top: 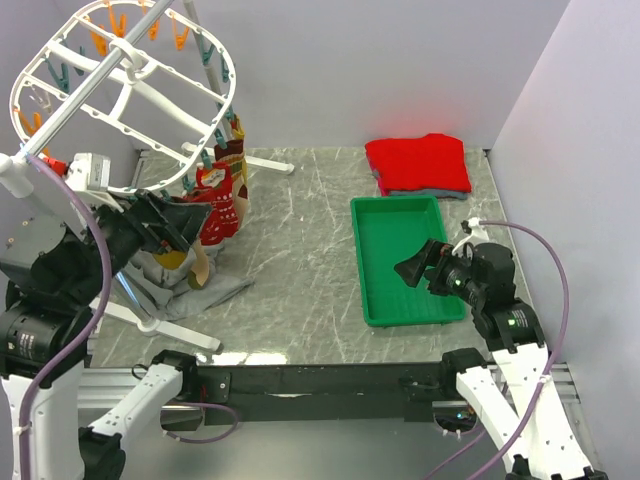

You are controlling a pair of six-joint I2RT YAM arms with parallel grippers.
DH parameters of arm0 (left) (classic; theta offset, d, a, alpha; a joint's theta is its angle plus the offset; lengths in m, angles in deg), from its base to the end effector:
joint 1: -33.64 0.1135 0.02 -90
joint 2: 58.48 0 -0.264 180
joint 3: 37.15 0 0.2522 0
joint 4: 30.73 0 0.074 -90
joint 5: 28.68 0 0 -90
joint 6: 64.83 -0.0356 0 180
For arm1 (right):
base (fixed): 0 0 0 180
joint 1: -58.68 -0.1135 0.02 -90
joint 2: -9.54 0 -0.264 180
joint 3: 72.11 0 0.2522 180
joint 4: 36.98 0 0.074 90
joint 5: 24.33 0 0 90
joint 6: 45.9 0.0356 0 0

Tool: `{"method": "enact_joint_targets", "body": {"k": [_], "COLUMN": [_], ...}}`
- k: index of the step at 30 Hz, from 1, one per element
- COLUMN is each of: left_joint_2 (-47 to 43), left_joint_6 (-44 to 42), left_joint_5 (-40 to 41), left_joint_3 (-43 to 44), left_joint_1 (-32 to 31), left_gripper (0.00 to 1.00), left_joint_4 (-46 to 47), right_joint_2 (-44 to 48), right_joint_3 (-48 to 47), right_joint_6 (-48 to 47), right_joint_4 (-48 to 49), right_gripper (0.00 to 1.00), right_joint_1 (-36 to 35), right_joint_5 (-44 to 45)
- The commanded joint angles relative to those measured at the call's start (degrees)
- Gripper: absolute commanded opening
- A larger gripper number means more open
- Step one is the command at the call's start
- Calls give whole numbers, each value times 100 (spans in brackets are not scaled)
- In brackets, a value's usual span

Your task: Remove the socks clipped to the hanger

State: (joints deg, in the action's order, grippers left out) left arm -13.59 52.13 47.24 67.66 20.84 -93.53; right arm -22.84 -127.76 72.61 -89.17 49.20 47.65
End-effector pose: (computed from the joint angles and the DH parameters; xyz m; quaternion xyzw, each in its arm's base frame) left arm 0.0642 -0.0235 0.5126 -0.0048 0.7241 -0.3161 0.6130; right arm 0.1196 0.0311 0.3024 0.0621 0.8521 0.2909 0.4306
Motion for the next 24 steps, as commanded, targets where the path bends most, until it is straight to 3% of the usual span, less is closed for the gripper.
{"method": "enact_joint_targets", "body": {"k": [1,7,13,16,20,24], "left_joint_2": [432,1389,1638,1646,2006,1875], "left_joint_6": [-428,-578,-384,-349,-647,-815], "left_joint_5": [-180,-173,-191,160,660,1363], "left_joint_3": [361,1142,1495,1354,2064,1935], "left_joint_1": [-83,-74,-74,-74,-74,-91], "left_gripper": [96,96,98,99,96,94], "left_joint_4": [131,-114,113,263,-562,-730], "right_joint_2": [-250,-637,-1383,-1770,-2385,-3185], "right_joint_3": [-135,-345,-784,-934,-1233,-1567], "right_joint_6": [-188,-232,-311,-346,-513,-890], "right_joint_4": [608,1145,1812,2506,3394,4376], "right_gripper": [100,100,100,100,100,100], "right_joint_1": [16,-291,-1371,-1995,-2891,-3709], "right_joint_5": [-552,-774,-379,-255,-158,36]}}
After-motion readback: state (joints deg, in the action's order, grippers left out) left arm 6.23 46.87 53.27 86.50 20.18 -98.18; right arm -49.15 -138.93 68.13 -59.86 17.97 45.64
